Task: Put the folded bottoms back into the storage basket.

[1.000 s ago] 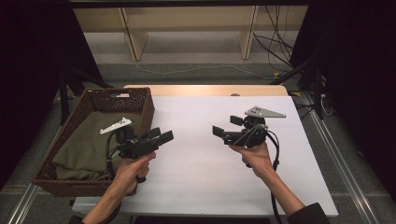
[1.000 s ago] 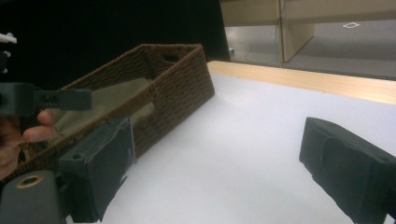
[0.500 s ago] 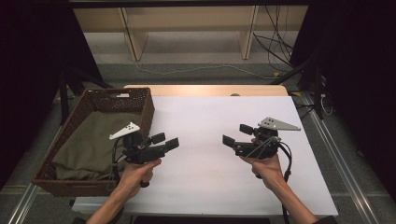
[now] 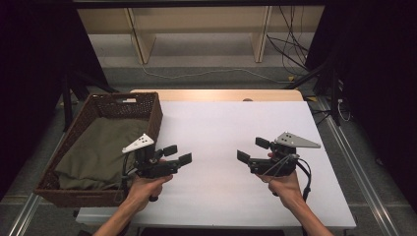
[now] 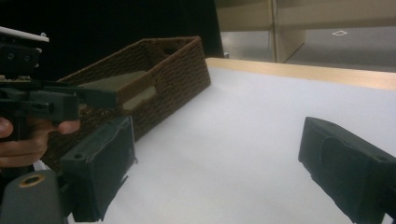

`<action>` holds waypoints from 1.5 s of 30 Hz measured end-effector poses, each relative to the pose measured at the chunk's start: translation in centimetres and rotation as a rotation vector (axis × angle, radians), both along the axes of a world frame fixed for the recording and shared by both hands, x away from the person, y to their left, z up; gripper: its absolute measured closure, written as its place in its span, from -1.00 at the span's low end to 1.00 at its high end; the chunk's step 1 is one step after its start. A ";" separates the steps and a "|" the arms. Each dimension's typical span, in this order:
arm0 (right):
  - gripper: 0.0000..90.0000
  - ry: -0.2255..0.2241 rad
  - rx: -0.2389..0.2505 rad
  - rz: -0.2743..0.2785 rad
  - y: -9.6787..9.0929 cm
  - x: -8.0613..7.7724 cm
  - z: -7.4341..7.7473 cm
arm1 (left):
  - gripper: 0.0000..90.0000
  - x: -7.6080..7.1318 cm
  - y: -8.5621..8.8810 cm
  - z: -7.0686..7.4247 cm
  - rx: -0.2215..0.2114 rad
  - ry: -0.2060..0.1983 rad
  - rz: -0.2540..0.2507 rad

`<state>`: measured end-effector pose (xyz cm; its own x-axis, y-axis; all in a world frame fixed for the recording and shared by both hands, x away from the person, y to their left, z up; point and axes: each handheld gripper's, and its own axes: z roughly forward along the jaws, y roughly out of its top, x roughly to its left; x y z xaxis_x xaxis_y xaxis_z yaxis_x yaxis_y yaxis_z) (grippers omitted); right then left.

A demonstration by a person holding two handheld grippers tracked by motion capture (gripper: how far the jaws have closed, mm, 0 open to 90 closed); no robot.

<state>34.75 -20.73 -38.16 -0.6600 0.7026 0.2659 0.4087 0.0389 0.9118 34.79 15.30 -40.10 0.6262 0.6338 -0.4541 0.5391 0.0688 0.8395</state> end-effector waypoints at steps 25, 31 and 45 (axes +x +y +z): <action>-0.75 -0.003 -0.024 -0.039 -1.9 -2.0 -1.2 | -0.62 -0.7 -0.4 -0.7 0.095 -0.106 -0.029; -0.75 -0.001 -0.035 -0.037 -1.8 -2.1 -1.6 | -0.63 -1.0 -0.5 -0.8 0.112 -0.149 -0.035; -0.75 -0.017 -0.025 -0.047 -1.9 -2.2 -1.3 | -0.65 -1.2 -0.8 -1.0 0.140 -0.199 -0.026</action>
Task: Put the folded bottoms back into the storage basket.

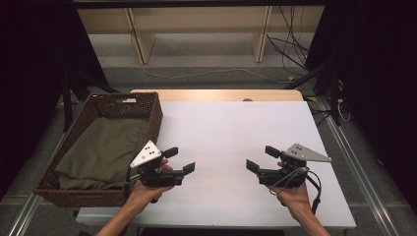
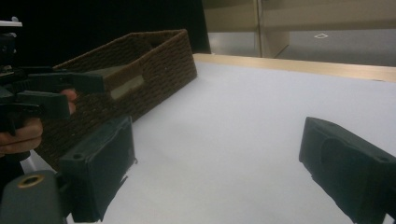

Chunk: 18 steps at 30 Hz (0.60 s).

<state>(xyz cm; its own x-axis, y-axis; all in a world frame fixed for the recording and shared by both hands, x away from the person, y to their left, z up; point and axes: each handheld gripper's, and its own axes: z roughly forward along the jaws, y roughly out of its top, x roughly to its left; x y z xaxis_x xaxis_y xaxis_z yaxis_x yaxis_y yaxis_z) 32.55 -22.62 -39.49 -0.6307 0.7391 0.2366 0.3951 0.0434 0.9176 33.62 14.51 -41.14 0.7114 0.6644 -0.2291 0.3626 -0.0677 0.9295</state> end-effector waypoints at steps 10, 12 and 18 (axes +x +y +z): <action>-0.75 -0.004 0.000 0.002 0.0 0.0 0.1 | -0.65 0.0 0.0 0.0 -0.006 0.004 0.004; -0.74 -0.004 -0.001 0.001 0.0 0.0 0.1 | -0.65 0.0 0.0 0.0 -0.006 0.005 0.004; -0.75 0.000 0.000 0.000 0.0 0.0 0.1 | -0.65 0.1 0.0 0.0 -0.009 0.009 0.005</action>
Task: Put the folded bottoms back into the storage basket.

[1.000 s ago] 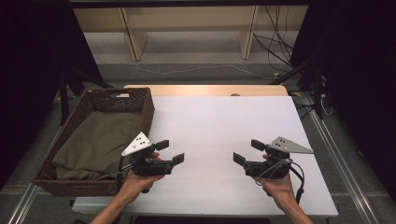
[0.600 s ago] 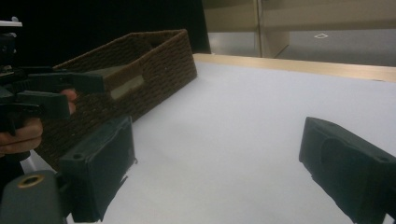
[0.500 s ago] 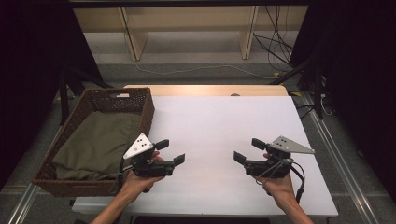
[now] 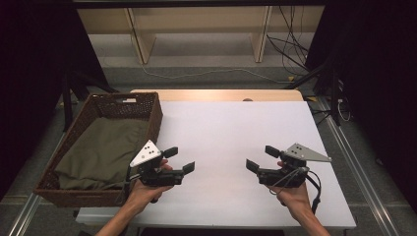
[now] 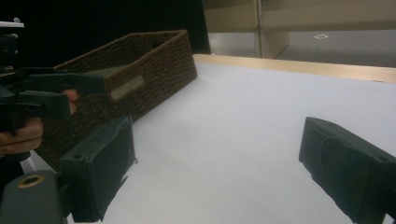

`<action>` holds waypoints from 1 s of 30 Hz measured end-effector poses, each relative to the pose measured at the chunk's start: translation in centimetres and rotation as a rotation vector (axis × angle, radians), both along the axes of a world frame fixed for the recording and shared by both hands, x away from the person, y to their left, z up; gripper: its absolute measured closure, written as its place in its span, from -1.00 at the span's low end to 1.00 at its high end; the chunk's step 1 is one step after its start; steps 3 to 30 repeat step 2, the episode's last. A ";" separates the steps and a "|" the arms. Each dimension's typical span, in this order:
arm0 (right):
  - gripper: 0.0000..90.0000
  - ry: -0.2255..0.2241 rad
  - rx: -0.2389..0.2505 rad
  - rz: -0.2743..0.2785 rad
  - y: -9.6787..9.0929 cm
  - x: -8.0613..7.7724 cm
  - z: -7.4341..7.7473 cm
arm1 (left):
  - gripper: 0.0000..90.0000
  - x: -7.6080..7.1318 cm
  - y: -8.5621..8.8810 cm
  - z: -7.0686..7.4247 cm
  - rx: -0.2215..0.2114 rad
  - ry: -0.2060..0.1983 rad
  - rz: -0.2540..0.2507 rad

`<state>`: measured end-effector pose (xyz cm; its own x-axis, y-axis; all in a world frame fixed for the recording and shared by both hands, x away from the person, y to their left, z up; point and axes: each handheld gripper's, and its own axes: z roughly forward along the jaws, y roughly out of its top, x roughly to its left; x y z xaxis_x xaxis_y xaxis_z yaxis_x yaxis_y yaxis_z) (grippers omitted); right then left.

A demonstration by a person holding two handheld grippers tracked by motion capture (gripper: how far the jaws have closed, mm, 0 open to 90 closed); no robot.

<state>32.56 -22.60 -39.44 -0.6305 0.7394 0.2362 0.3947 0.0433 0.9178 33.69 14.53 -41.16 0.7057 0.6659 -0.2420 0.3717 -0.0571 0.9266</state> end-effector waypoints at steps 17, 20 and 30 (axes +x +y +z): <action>-0.74 0.000 -0.001 0.000 0.0 0.0 0.0 | -0.65 0.0 0.0 0.0 0.001 0.001 0.000; -0.74 0.000 -0.001 0.000 0.0 0.0 0.0 | -0.65 0.0 0.0 0.0 0.001 0.001 0.000; -0.74 0.000 -0.001 0.000 0.0 0.0 0.0 | -0.65 0.0 0.0 0.0 0.001 0.001 0.000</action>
